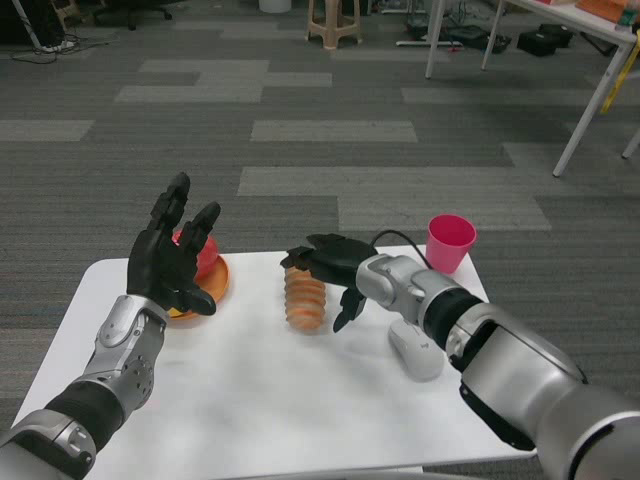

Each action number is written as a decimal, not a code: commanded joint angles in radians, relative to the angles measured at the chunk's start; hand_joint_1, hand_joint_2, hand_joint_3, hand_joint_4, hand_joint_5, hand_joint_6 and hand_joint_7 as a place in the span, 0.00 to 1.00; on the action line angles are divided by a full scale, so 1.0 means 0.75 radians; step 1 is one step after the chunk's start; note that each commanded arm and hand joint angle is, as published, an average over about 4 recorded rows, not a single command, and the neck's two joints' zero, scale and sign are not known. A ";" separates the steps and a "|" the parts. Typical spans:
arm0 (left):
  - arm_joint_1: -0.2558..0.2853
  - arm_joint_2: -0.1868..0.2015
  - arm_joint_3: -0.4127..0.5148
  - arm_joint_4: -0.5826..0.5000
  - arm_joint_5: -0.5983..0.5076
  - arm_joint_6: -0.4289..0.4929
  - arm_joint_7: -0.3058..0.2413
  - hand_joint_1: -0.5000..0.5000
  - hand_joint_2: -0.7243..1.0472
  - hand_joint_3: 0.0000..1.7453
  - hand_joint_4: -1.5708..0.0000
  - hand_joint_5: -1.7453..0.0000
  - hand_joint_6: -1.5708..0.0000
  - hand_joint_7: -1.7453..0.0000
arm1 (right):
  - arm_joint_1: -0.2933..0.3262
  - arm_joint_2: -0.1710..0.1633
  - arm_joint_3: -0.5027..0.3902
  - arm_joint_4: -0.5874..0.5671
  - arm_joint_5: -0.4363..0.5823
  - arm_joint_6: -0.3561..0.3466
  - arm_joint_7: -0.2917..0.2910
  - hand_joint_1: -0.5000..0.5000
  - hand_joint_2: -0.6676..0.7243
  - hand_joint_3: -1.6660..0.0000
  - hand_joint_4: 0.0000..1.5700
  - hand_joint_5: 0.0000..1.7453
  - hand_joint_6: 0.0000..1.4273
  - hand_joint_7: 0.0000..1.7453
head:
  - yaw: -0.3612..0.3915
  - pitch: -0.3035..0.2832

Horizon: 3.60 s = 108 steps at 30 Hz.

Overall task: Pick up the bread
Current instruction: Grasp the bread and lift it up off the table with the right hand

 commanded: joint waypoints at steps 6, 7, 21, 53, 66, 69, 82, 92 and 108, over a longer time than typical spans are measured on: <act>0.018 0.017 -0.002 -0.035 -0.008 -0.009 0.002 1.00 0.15 0.05 1.00 0.76 1.00 1.00 | -0.039 0.042 0.110 0.191 -0.020 0.073 -0.087 0.04 0.18 0.76 0.00 0.00 0.00 0.18 | 0.019 0.035; 0.018 0.017 -0.002 -0.035 -0.009 -0.009 0.002 1.00 0.15 0.05 1.00 0.76 1.00 1.00 | -0.040 0.044 0.124 0.208 -0.021 0.078 -0.090 0.04 0.18 0.76 0.00 0.00 0.00 0.19 | 0.014 0.041; 0.020 0.015 0.003 -0.033 -0.015 -0.010 0.002 1.00 0.15 0.05 1.00 0.76 1.00 1.00 | 0.013 -0.004 0.183 0.235 -0.073 0.099 -0.019 0.04 0.18 0.76 0.00 0.00 0.00 0.16 | 0.033 0.022; 0.031 0.010 0.038 -0.020 -0.017 -0.016 0.002 1.00 0.15 0.05 1.00 0.76 1.00 1.00 | 0.632 -0.187 -0.512 -0.763 -0.362 0.044 0.236 0.04 0.18 0.76 0.00 0.00 0.00 0.16 | 0.058 0.019; 0.022 0.017 0.047 -0.012 -0.024 -0.016 0.003 1.00 0.15 0.05 1.00 0.76 1.00 1.00 | 0.355 -0.167 -0.427 -0.507 -0.352 -0.062 0.159 0.04 0.14 0.71 0.00 0.00 0.00 0.16 | 0.040 0.004; 0.019 0.019 0.043 -0.006 -0.029 -0.016 0.003 1.00 0.15 0.04 1.00 0.76 1.00 1.00 | 0.273 -0.176 -0.362 -0.402 -0.358 -0.105 0.132 0.04 0.14 0.71 0.00 0.00 0.00 0.16 | 0.029 0.006; 0.044 0.013 0.008 -0.041 -0.033 -0.021 0.003 1.00 0.15 0.05 1.00 0.76 1.00 1.00 | 0.025 -0.151 0.004 -0.035 -0.533 -0.167 0.077 0.04 0.14 0.71 0.00 0.00 0.00 0.08 | 0.011 0.011; 0.043 0.011 0.002 -0.046 -0.032 -0.022 0.002 1.00 0.15 0.05 1.00 0.76 1.00 1.00 | 0.002 -0.118 0.054 0.054 -0.640 -0.167 0.066 0.04 0.14 0.71 0.00 0.00 0.00 0.08 | 0.000 0.008; 0.035 0.011 -0.016 -0.040 -0.034 -0.022 0.002 1.00 0.15 0.05 1.00 0.76 1.00 1.00 | 0.034 -0.038 0.049 0.092 -0.633 -0.134 0.001 0.04 0.11 0.62 0.00 0.00 0.00 0.08 | 0.000 0.013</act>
